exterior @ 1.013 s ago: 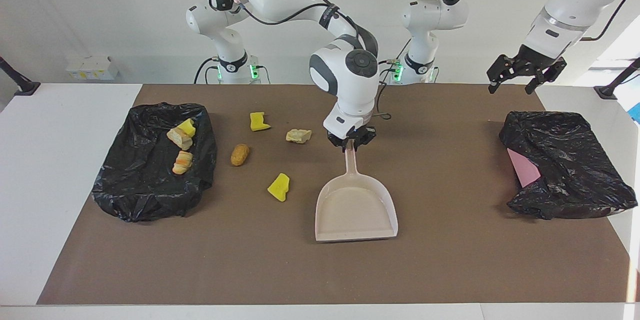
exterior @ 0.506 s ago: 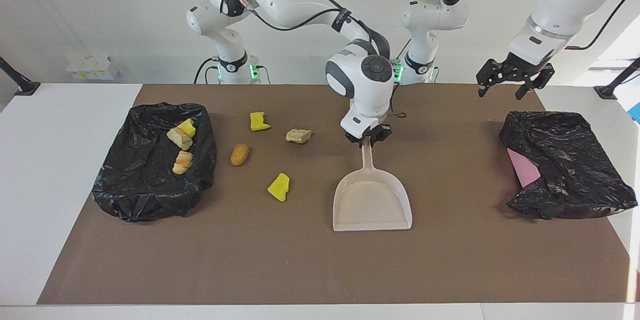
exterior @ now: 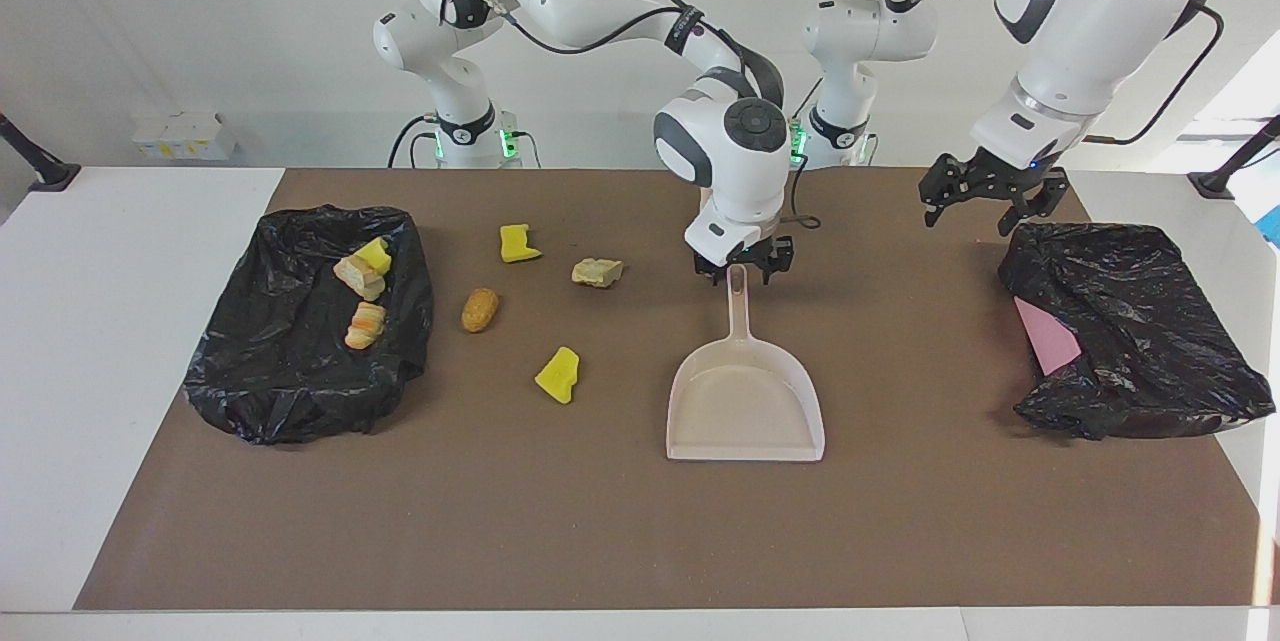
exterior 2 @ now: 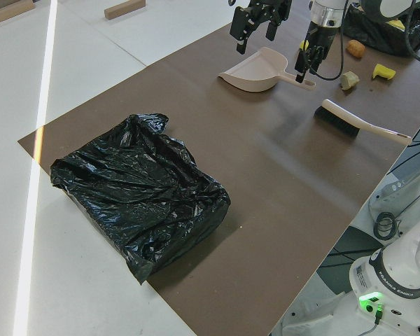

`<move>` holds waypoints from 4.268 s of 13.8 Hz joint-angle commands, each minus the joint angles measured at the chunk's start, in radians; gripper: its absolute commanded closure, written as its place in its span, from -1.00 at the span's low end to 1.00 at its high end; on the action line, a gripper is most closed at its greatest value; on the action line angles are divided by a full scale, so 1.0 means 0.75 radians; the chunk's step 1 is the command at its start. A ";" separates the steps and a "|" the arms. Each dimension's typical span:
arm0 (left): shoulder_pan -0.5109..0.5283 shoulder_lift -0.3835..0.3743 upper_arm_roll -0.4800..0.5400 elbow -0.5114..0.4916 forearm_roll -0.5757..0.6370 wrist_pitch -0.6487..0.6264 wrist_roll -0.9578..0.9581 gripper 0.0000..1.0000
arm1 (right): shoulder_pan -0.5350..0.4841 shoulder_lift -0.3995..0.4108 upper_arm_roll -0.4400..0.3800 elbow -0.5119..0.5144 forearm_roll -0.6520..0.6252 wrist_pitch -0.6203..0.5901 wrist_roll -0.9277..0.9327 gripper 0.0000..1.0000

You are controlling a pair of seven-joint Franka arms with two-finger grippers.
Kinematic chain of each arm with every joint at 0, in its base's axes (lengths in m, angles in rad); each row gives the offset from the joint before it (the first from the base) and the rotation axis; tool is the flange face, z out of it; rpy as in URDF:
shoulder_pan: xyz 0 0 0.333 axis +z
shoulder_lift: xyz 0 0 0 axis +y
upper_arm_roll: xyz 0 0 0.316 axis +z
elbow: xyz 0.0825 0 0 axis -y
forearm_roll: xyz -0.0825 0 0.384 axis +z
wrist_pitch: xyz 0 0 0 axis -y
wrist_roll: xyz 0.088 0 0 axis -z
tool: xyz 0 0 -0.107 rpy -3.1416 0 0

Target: Sweep and dump trash in bin

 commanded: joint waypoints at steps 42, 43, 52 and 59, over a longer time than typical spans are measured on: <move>-0.284 0.283 0.032 -0.074 -0.041 0.321 -0.072 1.00 | 0.029 -1.071 0.006 -1.316 0.025 0.004 0.291 1.00; -0.261 0.265 0.032 -0.078 -0.041 0.301 0.026 1.00 | -0.018 -1.073 0.008 -1.319 0.005 -0.043 0.308 1.00; -0.020 0.236 0.034 -0.102 -0.035 0.209 1.131 1.00 | -0.212 -1.216 0.014 -1.537 -0.018 -0.340 0.473 1.00; -0.089 0.048 0.032 -0.408 0.175 0.257 1.388 1.00 | -0.139 -1.257 0.018 -1.670 0.010 -0.219 0.516 1.00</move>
